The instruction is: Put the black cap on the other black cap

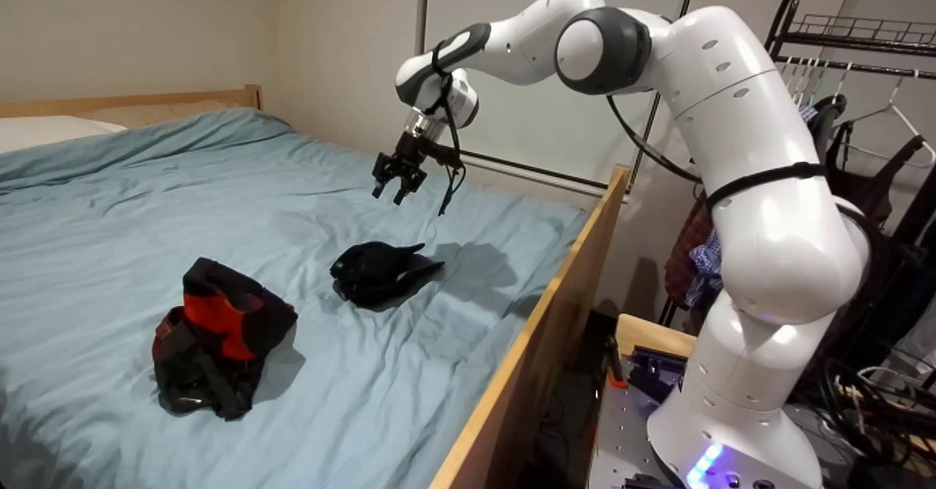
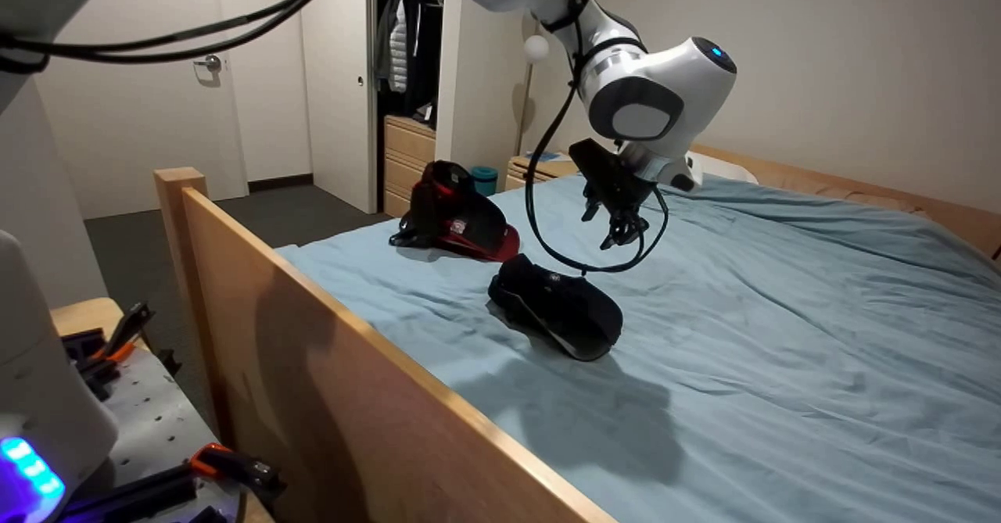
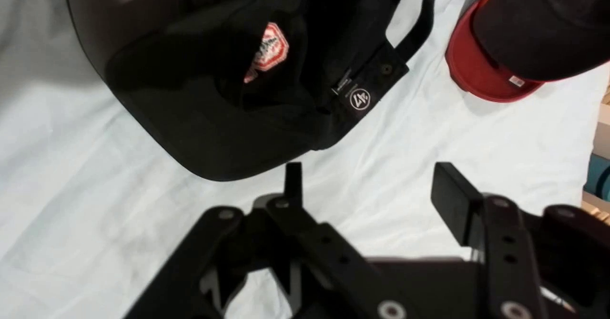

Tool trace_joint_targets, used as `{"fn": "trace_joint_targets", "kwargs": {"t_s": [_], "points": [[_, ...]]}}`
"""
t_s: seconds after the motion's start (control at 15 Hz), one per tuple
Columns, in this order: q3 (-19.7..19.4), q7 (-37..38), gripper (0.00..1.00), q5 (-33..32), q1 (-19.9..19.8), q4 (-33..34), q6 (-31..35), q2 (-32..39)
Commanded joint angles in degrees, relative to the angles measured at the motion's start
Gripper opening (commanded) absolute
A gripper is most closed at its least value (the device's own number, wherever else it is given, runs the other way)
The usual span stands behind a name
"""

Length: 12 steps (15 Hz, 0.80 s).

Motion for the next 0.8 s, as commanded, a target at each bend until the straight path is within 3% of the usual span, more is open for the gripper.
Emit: {"fn": "trace_joint_targets", "kwargs": {"t_s": [0.0,0.33,0.47,0.73], "points": [[1.3,6.0,0.98,-1.8,2.9,0.9,1.2,-1.4],[4.0,11.7,1.00,-2.9,9.0,2.8,-2.0,-1.9],[3.0,16.8,1.00,-7.0,12.7,4.4,-2.9,-1.1],[0.4,26.5,1.00,-18.7,18.4,9.0,-11.6,-0.1]]}}
